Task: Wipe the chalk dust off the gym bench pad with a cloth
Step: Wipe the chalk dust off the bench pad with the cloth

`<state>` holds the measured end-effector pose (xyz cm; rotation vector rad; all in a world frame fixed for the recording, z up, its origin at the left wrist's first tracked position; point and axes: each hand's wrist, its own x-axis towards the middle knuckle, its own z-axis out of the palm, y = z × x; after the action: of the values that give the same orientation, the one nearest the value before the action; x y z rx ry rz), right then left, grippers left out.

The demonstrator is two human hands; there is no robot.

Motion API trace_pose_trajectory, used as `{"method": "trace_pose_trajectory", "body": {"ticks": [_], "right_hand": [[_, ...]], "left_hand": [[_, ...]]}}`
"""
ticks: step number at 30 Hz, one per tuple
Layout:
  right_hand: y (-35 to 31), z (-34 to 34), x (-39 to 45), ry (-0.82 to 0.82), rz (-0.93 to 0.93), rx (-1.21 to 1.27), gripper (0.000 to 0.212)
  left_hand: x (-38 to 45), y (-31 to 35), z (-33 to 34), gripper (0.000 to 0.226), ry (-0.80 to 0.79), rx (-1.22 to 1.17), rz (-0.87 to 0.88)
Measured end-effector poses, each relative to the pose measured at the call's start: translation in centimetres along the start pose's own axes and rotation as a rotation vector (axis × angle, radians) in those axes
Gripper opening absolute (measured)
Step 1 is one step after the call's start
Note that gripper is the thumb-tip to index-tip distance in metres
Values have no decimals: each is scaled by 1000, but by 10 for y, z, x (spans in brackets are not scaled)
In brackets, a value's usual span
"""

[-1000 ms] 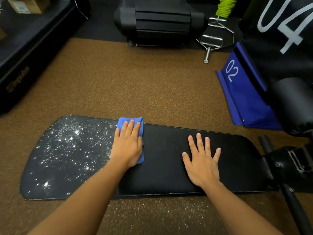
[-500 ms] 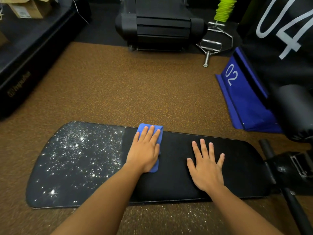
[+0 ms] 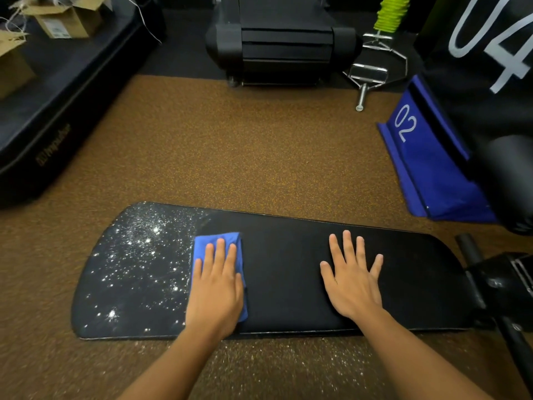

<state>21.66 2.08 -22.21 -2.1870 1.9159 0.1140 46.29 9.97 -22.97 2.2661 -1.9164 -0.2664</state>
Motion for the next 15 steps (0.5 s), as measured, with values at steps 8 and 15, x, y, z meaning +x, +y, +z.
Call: {"method": "trace_pose_trajectory", "body": {"ticks": [8,15], "right_hand": [[-40,1,-3,2,-22,24,65],[-74,8,-11,-10,-134,-8,63]], "left_hand": [[-14,8,7,57,-14,34,131],[6,-19,-3,61,26,28,28]]}}
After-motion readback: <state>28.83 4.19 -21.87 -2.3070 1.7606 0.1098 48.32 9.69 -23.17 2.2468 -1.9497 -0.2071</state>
